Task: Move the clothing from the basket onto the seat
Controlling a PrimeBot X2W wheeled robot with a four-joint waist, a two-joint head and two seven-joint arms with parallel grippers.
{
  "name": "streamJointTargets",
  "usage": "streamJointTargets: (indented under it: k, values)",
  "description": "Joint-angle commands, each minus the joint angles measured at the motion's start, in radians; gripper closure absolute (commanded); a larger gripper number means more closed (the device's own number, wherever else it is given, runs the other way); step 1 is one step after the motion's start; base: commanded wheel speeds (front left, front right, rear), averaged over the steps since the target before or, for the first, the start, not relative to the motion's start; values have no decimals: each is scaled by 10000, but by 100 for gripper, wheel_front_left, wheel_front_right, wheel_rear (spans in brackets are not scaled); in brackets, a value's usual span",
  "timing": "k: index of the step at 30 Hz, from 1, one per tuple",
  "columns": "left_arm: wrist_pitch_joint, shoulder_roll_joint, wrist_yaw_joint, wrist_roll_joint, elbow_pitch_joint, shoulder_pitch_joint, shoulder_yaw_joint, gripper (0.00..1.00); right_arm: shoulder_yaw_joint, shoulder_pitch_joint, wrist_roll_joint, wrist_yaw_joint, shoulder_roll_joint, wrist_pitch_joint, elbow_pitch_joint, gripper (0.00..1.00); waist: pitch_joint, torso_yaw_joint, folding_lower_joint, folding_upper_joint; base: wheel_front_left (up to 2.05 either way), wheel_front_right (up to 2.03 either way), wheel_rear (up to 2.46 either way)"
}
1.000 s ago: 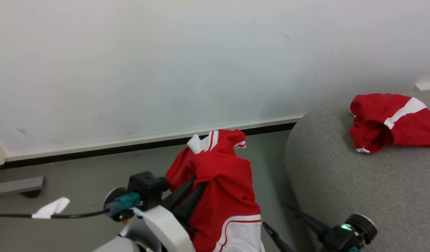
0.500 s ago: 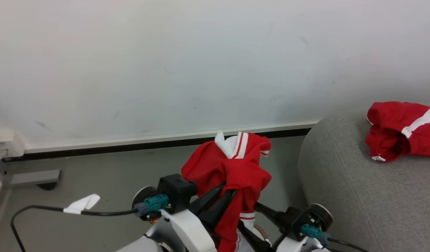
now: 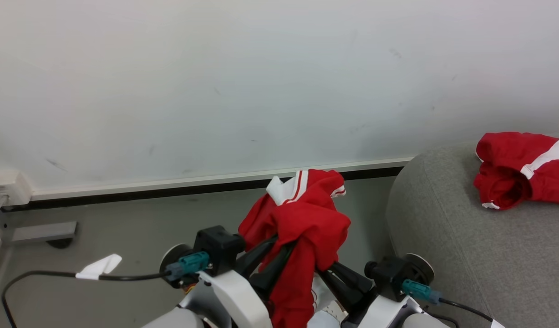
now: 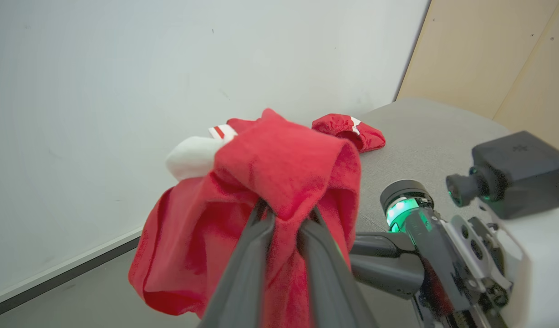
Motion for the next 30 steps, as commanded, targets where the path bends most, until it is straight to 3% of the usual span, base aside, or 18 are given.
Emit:
streamJointTargets:
  k: [1, 6, 8, 9, 23, 30]
  values:
    - [-77, 91, 47, 69, 54, 126, 24, 75, -53, 106, 136, -26, -86, -31, -145, 100, 10, -55, -1, -1, 0, 0, 0]
    - [-162, 114, 136, 180, 130, 198, -4, 53, -172, 228, 283, -26, -297, -32, -466, 100, 14, -214, -1, -1, 0, 0, 0]
    - [-195, 102, 185, 212, 150, 237, -9, 8, -363, 252, 346, -26, -354, -32, -591, 100, 21, -274, -1, -1, 0, 0, 0]
    - [-211, 99, 206, 222, 160, 256, -14, 0, -440, 282, 359, -26, -381, -32, -665, 100, 27, -305, -1, -1, 0, 0, 0]
    - [-381, 113, 304, 131, 276, 403, -14, 0, -1718, 419, -24, -26, -952, -33, -1338, 100, 86, -762, -1, -1, 0, 0, 0]
    - [-436, 165, 298, 95, 280, 435, -11, 0, -2356, 569, -256, -26, -1119, -34, -1781, 100, 204, -1301, -1, -1, 0, 0, 0]
